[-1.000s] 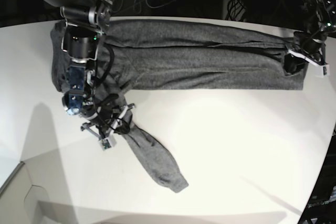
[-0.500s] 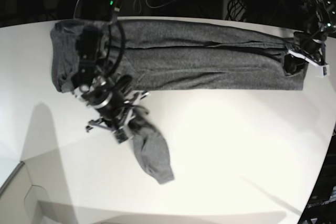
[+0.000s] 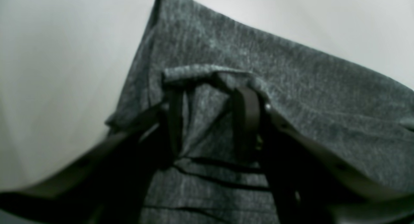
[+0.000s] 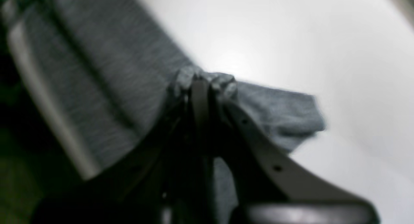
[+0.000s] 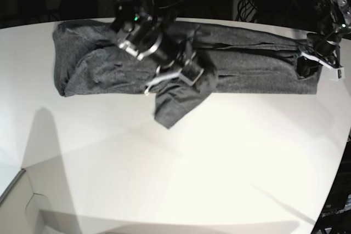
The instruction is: Layout the t-shirt on the table in an organized manner, then fold the t-shirt properly
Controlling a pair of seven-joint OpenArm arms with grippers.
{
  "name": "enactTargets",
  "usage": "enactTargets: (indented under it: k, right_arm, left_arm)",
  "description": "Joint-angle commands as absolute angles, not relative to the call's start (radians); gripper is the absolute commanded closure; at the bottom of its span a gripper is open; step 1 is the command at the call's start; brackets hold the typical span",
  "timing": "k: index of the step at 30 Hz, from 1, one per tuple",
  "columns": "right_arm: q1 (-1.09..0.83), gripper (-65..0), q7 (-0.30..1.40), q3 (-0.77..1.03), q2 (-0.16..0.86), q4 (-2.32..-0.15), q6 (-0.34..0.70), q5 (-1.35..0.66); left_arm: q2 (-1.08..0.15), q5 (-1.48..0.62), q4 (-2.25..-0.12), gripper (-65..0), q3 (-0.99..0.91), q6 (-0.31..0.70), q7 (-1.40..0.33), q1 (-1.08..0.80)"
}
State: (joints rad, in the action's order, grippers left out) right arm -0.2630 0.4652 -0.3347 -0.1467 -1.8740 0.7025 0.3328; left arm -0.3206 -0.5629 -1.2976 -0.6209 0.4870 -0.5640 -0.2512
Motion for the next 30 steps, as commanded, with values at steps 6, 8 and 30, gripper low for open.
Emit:
enactTargets:
  k: [6, 8, 30]
  right_arm:
    - [-0.268, 0.0, 0.437, -0.42, -0.157, -1.891, 0.698, 0.312]
    - [-0.275, 0.0, 0.437, -0.435, -0.157, -1.888, 0.698, 0.312]
    - [-0.321, -24.8, 0.435, -0.518, -0.119, -1.844, 0.698, 0.314]
  left_arm:
    - [-0.335, -0.555, -1.317, -25.1, -0.624, 0.481, -0.584, -0.259]
    - [-0.335, -0.556, -1.319, -25.1, -0.624, 0.483, -0.584, -0.259]
    - [-0.337, -0.556, -1.44, -25.2, -0.631, 0.484, -0.584, -0.285]
